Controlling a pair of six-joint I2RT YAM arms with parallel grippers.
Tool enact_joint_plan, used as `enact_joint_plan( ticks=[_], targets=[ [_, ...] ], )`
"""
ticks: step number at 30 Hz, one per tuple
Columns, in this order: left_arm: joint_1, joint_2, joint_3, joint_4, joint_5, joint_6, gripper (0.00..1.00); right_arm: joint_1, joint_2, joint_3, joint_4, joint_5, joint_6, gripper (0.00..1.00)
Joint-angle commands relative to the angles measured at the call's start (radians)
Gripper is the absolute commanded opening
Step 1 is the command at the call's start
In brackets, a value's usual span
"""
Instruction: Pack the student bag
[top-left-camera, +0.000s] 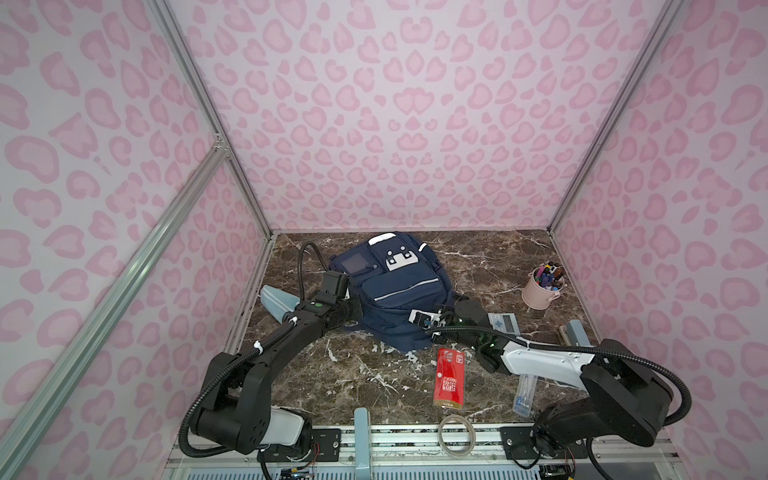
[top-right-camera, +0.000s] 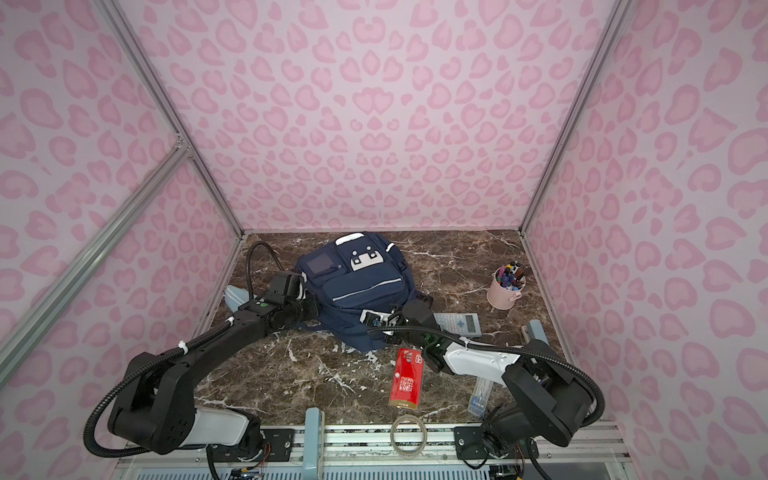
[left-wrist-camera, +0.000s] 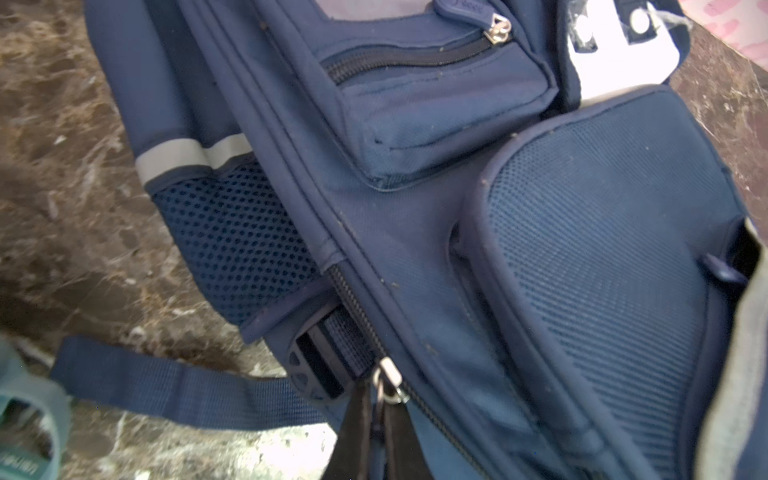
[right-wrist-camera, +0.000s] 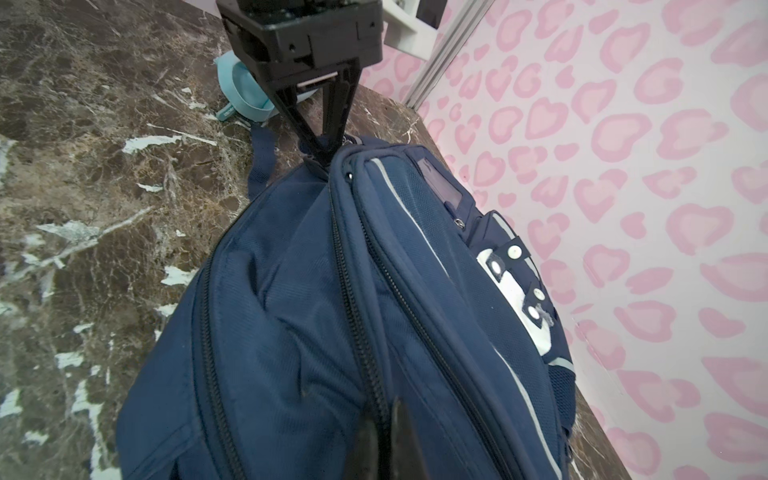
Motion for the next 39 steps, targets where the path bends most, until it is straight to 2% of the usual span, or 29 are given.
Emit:
enact_joint_plan(
  ticks=[1, 4, 9, 11, 12, 13, 15, 17, 19, 20, 23, 27, 28, 31, 35, 37, 38, 39],
  targets=[
    [0.029, 0.012, 0.001, 0.032, -0.261, 0.004, 0.03, -0.051, -0.007, -0.028, 0.038, 0.093, 0.044, 0.00],
    [0.028, -0.024, -0.035, 0.039, -0.259, -0.014, 0.03, -0.083, 0.003, -0.019, 0.012, 0.126, 0.032, 0.00],
    [-0.056, -0.137, -0.095, 0.040, -0.203, -0.046, 0.03, -0.080, 0.057, 0.024, -0.006, 0.081, 0.057, 0.00],
    [-0.061, -0.167, -0.129, 0.071, -0.121, -0.069, 0.03, -0.067, 0.082, 0.041, -0.008, 0.077, 0.071, 0.21],
    [-0.061, -0.175, -0.139, 0.078, -0.100, -0.072, 0.05, -0.057, 0.086, 0.047, -0.012, 0.083, 0.074, 0.28],
    [-0.061, -0.182, -0.145, 0.077, -0.089, -0.076, 0.10, -0.045, 0.085, 0.051, -0.017, 0.099, 0.077, 0.33],
    [-0.061, -0.201, -0.146, 0.060, -0.079, -0.073, 0.29, -0.013, 0.063, 0.055, -0.041, 0.157, 0.075, 0.49],
    [-0.062, -0.247, -0.142, 0.019, -0.111, -0.076, 0.63, 0.023, 0.019, 0.056, -0.067, 0.235, 0.113, 0.75],
    [-0.060, -0.298, -0.126, -0.050, -0.183, -0.088, 0.86, 0.041, -0.024, 0.077, -0.144, 0.247, 0.186, 0.86],
    [-0.058, -0.333, -0.116, -0.092, -0.234, -0.098, 0.98, 0.046, -0.043, 0.098, -0.190, 0.248, 0.240, 0.87],
    [-0.030, -0.403, -0.121, -0.138, -0.364, -0.113, 0.98, 0.048, -0.073, 0.174, -0.329, 0.247, 0.414, 0.98],
    [0.077, -0.420, -0.168, -0.138, -0.475, -0.151, 1.00, 0.086, -0.051, 0.269, -0.379, 0.168, 0.674, 0.99],
    [0.104, -0.415, -0.187, -0.099, -0.489, -0.146, 0.96, 0.120, -0.029, 0.295, -0.369, 0.153, 0.702, 0.99],
    [0.176, -0.313, -0.174, -0.057, -0.483, -0.137, 0.86, 0.190, 0.035, 0.358, -0.346, 0.162, 0.722, 0.99],
    [0.188, -0.151, -0.126, -0.040, -0.497, -0.100, 0.76, 0.233, 0.101, 0.430, -0.367, 0.141, 0.730, 0.99],
    [0.192, -0.088, -0.123, -0.008, -0.504, -0.085, 0.63, 0.245, 0.132, 0.442, -0.351, 0.131, 0.743, 0.97],
    [0.200, -0.062, -0.121, 0.004, -0.492, -0.085, 0.60, 0.250, 0.146, 0.446, -0.345, 0.124, 0.747, 0.97],
    [0.211, -0.040, -0.115, 0.017, -0.440, -0.075, 0.56, 0.257, 0.162, 0.451, -0.341, 0.123, 0.751, 0.97]
  ],
)
